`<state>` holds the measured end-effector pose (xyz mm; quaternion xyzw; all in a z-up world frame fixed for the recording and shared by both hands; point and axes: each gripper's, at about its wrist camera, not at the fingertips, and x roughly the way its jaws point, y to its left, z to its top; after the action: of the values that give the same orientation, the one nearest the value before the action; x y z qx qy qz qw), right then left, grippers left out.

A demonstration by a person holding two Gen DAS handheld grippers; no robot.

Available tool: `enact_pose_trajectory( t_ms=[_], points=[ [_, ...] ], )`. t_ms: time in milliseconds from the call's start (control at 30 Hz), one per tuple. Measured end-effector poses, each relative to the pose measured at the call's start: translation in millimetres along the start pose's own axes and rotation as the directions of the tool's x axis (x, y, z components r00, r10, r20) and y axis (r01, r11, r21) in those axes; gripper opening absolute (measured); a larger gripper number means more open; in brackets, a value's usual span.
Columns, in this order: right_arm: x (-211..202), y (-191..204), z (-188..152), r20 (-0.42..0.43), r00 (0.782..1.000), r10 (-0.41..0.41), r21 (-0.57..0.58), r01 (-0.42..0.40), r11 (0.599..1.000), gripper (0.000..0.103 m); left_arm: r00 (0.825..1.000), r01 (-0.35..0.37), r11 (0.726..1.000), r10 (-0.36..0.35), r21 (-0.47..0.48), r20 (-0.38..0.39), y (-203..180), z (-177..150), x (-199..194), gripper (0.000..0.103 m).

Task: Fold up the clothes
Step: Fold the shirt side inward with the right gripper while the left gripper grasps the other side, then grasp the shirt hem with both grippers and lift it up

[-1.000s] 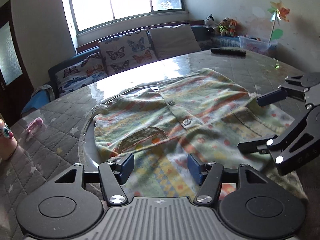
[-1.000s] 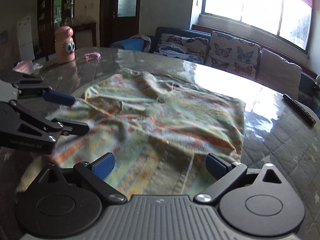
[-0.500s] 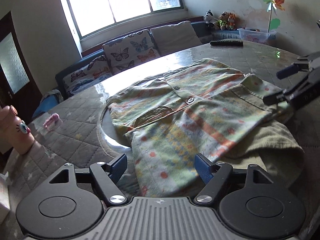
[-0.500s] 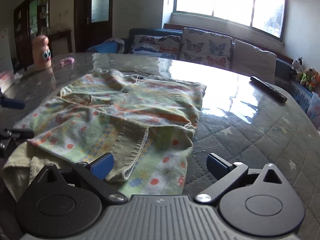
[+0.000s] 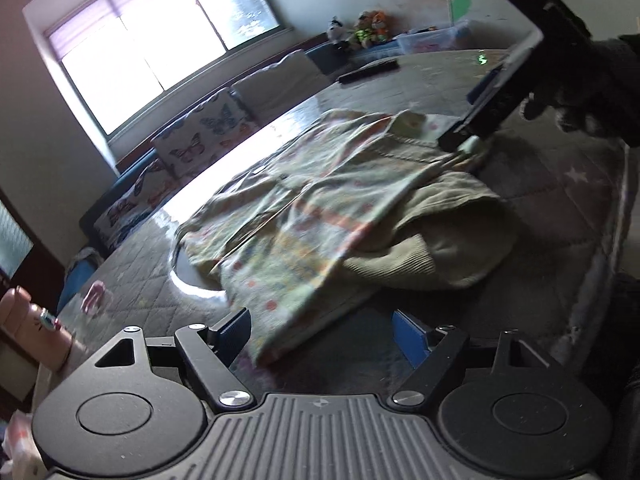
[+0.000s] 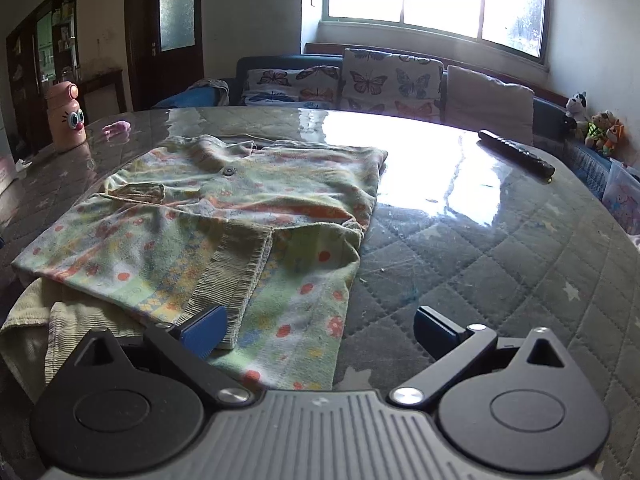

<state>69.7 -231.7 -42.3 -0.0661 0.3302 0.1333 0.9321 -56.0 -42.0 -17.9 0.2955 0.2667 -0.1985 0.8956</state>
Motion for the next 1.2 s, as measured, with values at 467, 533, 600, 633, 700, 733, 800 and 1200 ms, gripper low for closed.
enact_pose_trajectory(
  t_ms=[467,533,600,633,700,733,800,1200],
  points=[
    [-48.5,-5.6,-23.7,0.021,0.997,0.079,-0.237,-0.072,0.969,0.101,0.982,0.103,0.992,-0.112,0.066,0.15,-25.5,24.5,14.0,0.043],
    [-54.7,-2.2,-27.4,0.01,0.994,0.106,-0.282,-0.098,0.954,0.101,0.981,0.124,0.991,-0.129,0.045,0.147,-20.8,28.4,17.3,0.02],
    [-58.1,2.8,-29.1,0.001,0.992,0.129,-0.317,-0.122,0.94,0.101,0.979,0.131,0.991,-0.132,0.013,0.154,-13.8,33.1,19.0,0.017],
    [-59.3,5.9,-29.6,-0.004,0.99,0.141,-0.335,-0.134,0.932,0.101,0.979,0.133,0.991,-0.13,-0.006,0.16,-9.4,36.4,19.5,0.015],
    [-60.6,14.0,-30.9,-0.013,0.986,0.168,-0.377,-0.16,0.912,0.101,0.977,0.133,0.99,-0.123,-0.046,0.173,0.8,44.8,20.2,0.014],
    [-59.3,18.3,-30.7,-0.015,0.984,0.177,-0.392,-0.169,0.904,0.101,0.977,0.132,0.989,-0.119,-0.064,0.178,5.9,49.6,21.0,0.013],
    [-56.5,25.7,-30.0,-0.019,0.981,0.191,-0.416,-0.182,0.891,0.101,0.975,0.135,0.986,-0.114,-0.099,0.188,15.8,59.6,23.9,0.013],
    [-23.7,45.1,-13.1,-0.045,0.978,0.205,-0.417,-0.204,0.886,0.032,0.973,0.15,0.977,-0.119,-0.153,0.196,35.3,72.7,37.2,0.017]
  ],
)
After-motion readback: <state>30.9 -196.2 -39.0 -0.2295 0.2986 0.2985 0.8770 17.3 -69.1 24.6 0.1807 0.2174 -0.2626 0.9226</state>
